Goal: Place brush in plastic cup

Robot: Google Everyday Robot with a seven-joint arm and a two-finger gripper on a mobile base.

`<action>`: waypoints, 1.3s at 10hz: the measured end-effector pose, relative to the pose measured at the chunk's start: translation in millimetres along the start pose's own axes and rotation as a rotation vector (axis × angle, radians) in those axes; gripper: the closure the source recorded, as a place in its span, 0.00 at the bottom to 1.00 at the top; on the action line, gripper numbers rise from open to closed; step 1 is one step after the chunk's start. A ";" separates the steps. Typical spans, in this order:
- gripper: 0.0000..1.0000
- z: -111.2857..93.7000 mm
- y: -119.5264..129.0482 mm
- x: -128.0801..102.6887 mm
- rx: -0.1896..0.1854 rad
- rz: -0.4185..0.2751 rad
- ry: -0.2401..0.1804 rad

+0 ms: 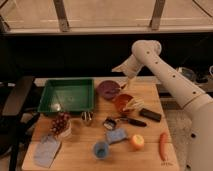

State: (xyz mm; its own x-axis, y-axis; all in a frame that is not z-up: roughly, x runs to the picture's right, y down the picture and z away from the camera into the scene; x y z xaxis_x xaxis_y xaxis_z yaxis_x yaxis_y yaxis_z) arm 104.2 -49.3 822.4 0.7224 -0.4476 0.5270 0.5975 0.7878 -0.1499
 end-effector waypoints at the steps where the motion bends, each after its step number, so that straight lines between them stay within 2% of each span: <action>1: 0.21 0.0 0.1 0.1 0.000 0.000 0.000; 3: 0.21 -3.5 2.3 1.3 -0.017 -0.011 0.021; 5: 0.21 -19.5 12.7 -5.1 -0.049 -0.021 0.067; 9: 0.21 -40.5 81.0 -36.7 -0.100 0.022 0.123; 11: 0.21 -43.6 109.9 -52.1 -0.118 0.054 0.134; 13: 0.21 -34.5 128.6 -72.2 -0.148 0.062 0.106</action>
State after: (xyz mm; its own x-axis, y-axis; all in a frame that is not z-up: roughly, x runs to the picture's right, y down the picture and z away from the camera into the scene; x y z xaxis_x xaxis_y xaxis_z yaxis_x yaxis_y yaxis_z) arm 140.9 69.7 736.2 0.7873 -0.4488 0.4227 0.5899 0.7477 -0.3049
